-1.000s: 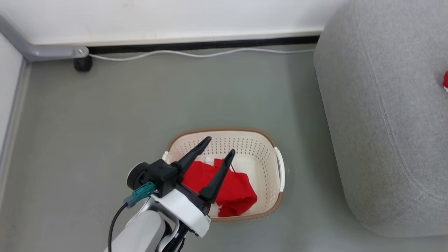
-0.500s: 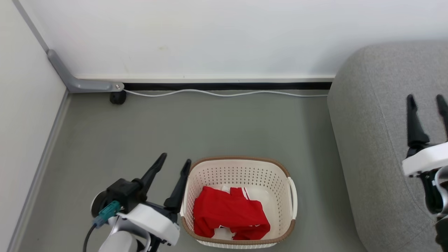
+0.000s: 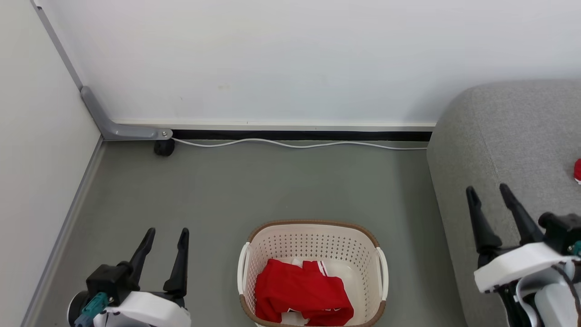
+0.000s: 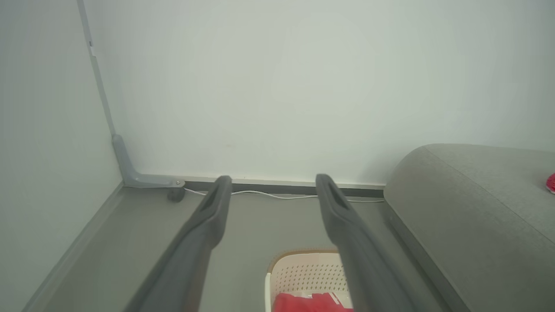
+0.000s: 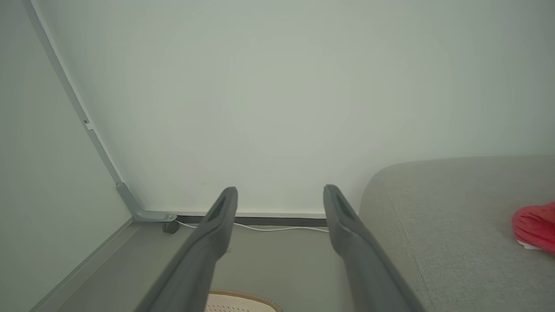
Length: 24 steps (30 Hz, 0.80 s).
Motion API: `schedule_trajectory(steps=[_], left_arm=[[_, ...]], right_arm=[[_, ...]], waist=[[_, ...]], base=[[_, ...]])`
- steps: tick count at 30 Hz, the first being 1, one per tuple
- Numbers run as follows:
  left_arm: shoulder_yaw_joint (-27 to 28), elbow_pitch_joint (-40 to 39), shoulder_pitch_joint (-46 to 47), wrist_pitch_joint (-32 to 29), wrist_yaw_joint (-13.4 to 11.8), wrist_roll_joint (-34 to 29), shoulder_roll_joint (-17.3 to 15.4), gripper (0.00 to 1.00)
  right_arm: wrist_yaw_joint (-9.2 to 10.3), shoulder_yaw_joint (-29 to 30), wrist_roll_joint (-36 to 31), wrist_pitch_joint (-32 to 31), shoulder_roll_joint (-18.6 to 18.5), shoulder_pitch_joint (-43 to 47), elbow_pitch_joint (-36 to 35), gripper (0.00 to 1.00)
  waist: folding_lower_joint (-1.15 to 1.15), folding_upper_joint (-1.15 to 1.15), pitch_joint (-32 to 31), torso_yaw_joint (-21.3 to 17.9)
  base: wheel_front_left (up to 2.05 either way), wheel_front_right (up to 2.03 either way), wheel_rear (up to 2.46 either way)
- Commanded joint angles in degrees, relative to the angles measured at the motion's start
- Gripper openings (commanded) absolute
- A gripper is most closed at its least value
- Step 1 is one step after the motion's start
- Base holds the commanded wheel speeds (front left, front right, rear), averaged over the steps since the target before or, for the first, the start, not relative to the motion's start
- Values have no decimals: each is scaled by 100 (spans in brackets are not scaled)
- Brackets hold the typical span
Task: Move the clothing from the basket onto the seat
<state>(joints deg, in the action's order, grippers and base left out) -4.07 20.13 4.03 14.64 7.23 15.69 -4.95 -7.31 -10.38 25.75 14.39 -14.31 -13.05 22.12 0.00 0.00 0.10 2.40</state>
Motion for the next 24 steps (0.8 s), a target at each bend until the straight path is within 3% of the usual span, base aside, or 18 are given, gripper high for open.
schedule_trajectory(steps=[1, 11, 24], left_arm=[[231, -163, 92, 36, -3, -52, -57, 100], [727, -360, -257, 36, 14, -325, 95, 100], [724, -364, -239, 36, 23, -427, 179, 100]], right_arm=[[-18, -84, -9, 61, -52, 22, -184, 100], [-18, 170, -485, 61, 197, 468, -350, 100], [-18, 298, -922, 61, 405, 520, -331, 100]], waist=[[0, 0, -1, -13], [0, 0, 5, -126], [0, 0, 33, -144]], base=[[0, 0, 0], [0, 0, 0], [0, 0, 0]])
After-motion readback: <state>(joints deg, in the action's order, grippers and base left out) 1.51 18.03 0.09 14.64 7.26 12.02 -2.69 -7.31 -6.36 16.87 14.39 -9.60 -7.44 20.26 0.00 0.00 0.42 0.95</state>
